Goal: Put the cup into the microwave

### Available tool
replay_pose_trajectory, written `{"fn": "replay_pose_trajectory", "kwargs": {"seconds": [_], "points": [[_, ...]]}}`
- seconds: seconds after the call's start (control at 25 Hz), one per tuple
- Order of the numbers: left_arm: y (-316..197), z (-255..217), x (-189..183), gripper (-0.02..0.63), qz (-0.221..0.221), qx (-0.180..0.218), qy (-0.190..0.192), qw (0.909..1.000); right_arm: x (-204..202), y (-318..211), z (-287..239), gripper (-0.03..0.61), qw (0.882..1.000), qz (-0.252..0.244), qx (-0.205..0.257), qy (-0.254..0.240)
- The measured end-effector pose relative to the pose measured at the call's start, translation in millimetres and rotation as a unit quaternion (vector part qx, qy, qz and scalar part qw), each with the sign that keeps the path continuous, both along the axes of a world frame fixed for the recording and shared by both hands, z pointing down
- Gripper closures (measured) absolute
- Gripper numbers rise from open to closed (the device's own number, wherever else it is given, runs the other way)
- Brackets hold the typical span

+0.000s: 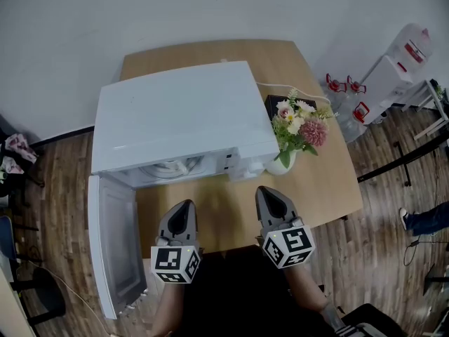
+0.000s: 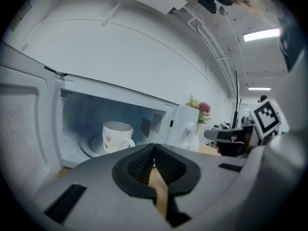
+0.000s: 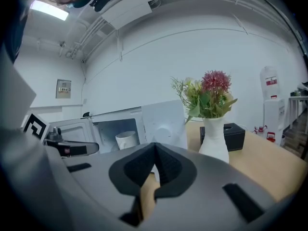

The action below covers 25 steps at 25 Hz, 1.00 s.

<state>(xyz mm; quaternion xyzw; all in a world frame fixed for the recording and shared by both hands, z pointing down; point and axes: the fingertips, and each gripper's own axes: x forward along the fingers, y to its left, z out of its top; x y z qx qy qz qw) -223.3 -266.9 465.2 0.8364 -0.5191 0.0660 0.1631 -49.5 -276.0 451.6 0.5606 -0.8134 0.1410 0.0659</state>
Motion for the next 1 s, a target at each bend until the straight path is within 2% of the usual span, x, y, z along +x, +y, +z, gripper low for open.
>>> {"fn": "replay_pose_trajectory", "kwargs": {"seconds": [1.0], "points": [[7,3,-11,0.609,-0.019,-0.004,-0.009,0.9998,-24,4,7,0.586,0.999,-0.037,-0.008,-0.004]]}}
